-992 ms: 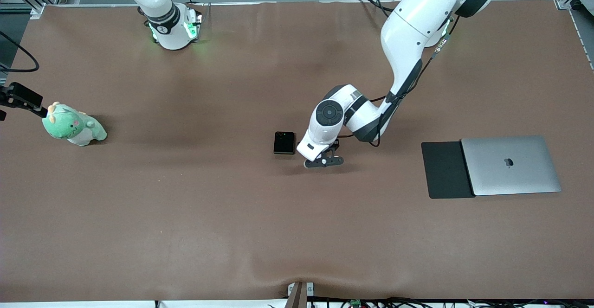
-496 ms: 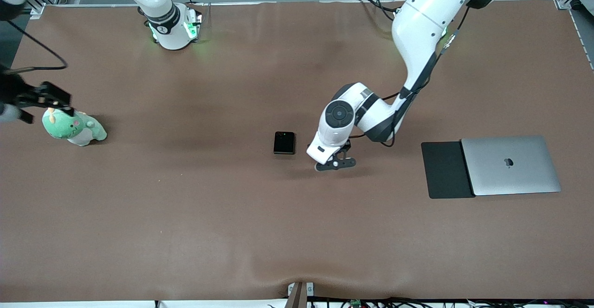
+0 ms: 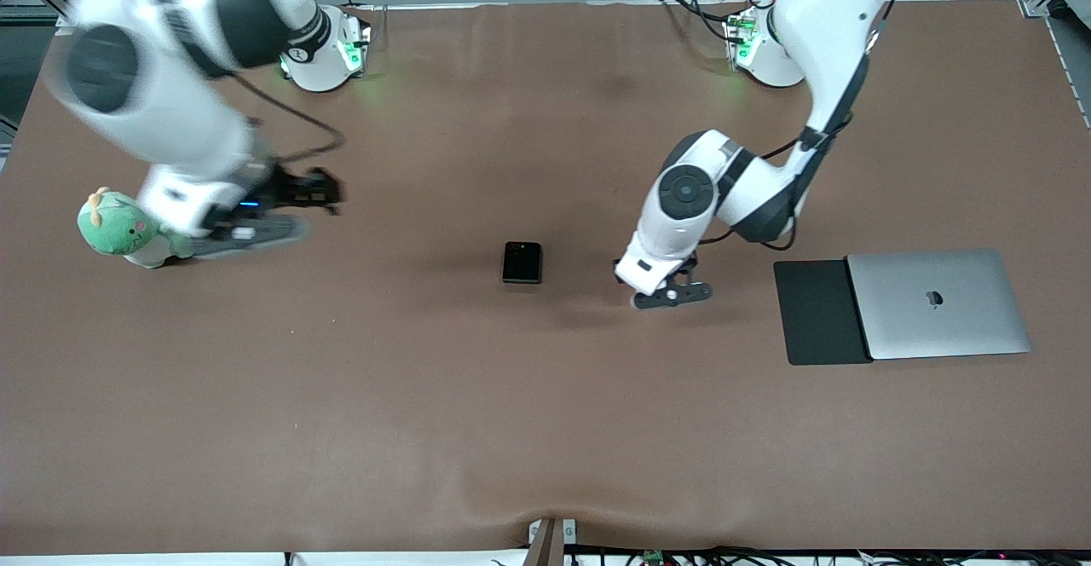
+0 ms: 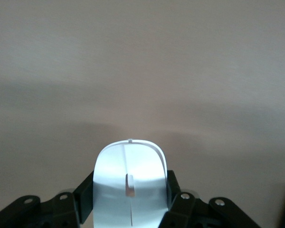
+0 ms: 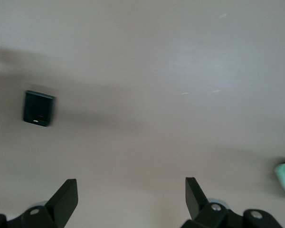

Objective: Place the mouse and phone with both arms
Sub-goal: 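Carry the mouse toward the mouse pad while the right gripper reaches the phone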

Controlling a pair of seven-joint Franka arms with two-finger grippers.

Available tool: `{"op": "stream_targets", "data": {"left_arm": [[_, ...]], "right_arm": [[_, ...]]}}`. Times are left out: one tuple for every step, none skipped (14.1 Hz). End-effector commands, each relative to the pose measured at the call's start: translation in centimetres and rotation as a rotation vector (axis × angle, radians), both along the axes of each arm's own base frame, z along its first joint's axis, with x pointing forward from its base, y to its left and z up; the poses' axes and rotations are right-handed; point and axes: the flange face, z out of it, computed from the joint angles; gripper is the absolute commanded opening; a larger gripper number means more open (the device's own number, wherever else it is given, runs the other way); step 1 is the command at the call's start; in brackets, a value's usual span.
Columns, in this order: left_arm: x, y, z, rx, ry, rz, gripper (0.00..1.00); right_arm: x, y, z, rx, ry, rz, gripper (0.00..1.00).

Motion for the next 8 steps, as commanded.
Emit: {"op": "stream_targets", "data": {"left_arm": [[-0.3, 5.1, 1.6, 0.030, -0.010, -0.042, 0.52], [0.1, 6.9, 1.5, 0.032, -0.003, -0.062, 0.52], [0.6, 8.6, 1.7, 0.025, 0.001, -0.078, 0.52], [1.1, 10.6, 1.5, 0.023, 0.011, -0.076, 0.52], [1.7, 12.5, 1.4, 0.013, 0.019, -0.071, 0.53], [2.4, 15.0, 1.3, 0.003, 0.026, -0.048, 0.53], [2.8, 16.6, 1.1, -0.009, 0.031, -0.060, 0.53], [3.3, 19.0, 0.8, -0.014, 0.038, -0.066, 0.53]], "right_arm": [[-1.0, 8.0, -5.4, -0.013, 0.002, -0.044, 1.00], [-1.4, 10.5, -7.9, -0.012, -0.003, -0.047, 1.00], [-2.0, 12.9, -10.2, -0.011, -0.005, -0.036, 1.00], [-2.6, 15.2, -12.4, -0.002, -0.020, -0.041, 1.00], [-3.0, 16.9, -14.6, 0.000, -0.029, -0.080, 1.00], [-3.6, 18.4, -16.6, -0.001, -0.034, -0.104, 1.00], [-4.2, 19.7, -18.1, 0.004, -0.042, -0.115, 1.00], [-4.5, 20.5, -19.2, 0.005, -0.054, -0.132, 1.00]]}}
